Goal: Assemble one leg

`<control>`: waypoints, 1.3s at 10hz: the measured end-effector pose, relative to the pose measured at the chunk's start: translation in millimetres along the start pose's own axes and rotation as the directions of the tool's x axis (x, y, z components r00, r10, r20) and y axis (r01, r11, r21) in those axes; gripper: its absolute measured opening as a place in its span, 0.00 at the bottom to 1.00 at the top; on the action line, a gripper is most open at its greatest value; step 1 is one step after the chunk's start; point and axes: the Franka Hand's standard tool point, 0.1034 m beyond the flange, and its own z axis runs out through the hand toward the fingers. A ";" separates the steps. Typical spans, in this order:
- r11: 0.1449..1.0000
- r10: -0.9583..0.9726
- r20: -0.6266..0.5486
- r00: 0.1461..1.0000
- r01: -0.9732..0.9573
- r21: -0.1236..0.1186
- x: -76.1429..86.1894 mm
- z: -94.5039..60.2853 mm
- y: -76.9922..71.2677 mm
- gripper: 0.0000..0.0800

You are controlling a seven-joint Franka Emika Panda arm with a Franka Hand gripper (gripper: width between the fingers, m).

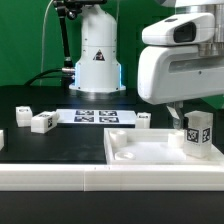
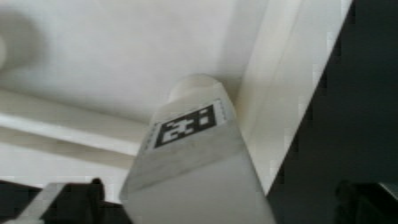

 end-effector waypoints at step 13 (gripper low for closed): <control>0.719 0.694 0.015 0.720 -0.694 0.034 -2.6 2.0 8.1 0.36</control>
Offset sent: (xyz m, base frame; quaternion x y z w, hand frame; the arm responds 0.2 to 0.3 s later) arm 0.0000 0.0000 0.0000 0.0000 0.0000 0.0000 1.0000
